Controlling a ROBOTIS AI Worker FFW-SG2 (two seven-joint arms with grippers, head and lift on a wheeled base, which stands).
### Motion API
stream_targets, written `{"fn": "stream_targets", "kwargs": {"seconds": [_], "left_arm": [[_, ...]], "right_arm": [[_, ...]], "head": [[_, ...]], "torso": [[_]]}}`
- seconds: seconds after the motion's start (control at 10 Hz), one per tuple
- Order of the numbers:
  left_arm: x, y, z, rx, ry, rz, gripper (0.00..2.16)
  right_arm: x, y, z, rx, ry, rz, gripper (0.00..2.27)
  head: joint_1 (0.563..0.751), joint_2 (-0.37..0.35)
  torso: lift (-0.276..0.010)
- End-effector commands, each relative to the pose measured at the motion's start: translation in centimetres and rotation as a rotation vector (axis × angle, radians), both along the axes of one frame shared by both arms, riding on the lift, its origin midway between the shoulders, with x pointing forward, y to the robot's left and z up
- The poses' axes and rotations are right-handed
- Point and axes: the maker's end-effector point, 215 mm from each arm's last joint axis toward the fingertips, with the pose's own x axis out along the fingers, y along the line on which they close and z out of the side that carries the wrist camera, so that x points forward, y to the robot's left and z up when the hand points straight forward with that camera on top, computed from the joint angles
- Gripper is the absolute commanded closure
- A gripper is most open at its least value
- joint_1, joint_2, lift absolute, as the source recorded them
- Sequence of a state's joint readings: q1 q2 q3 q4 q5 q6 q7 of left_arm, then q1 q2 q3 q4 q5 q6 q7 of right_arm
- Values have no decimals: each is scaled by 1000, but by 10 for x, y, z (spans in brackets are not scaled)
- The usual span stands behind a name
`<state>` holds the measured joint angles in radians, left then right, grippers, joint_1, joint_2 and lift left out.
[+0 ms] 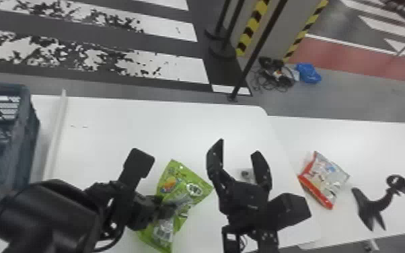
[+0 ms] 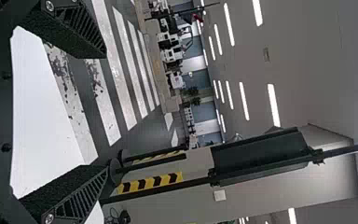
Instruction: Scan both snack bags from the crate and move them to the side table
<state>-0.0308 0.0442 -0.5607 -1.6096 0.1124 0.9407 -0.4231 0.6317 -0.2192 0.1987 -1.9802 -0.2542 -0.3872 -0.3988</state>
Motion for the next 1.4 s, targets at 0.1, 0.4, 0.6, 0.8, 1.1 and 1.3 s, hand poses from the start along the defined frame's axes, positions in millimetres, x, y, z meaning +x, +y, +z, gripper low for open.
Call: {"fn": "stream_targets", "kwargs": {"seconds": [0.1, 0.4, 0.6, 0.8, 1.1, 1.3], "left_arm": [[9, 18, -2, 22, -15, 35, 33], [37, 61, 37, -67, -56, 165, 33], [53, 116, 67, -117, -99, 282, 33], [65, 172, 92, -115, -179, 365, 33], [90, 250, 130, -66, -345, 523, 76], [109, 295, 167, -83, -529, 649, 73]], "right_arm": [[0, -1, 1, 2, -5, -1, 76], [0, -3, 0, -2, -2, -1, 76], [0, 0, 0, -2, -4, 3, 76], [0, 2, 0, -25, -5, 9, 76], [0, 3, -2, -21, 0, 15, 76], [0, 14, -20, -29, 57, 57, 76]], "head": [[695, -350], [695, -350], [695, -350], [695, -308], [695, -186], [695, -101]], "torso": [[-29], [-29], [-29], [-29], [-29], [-29]]}}
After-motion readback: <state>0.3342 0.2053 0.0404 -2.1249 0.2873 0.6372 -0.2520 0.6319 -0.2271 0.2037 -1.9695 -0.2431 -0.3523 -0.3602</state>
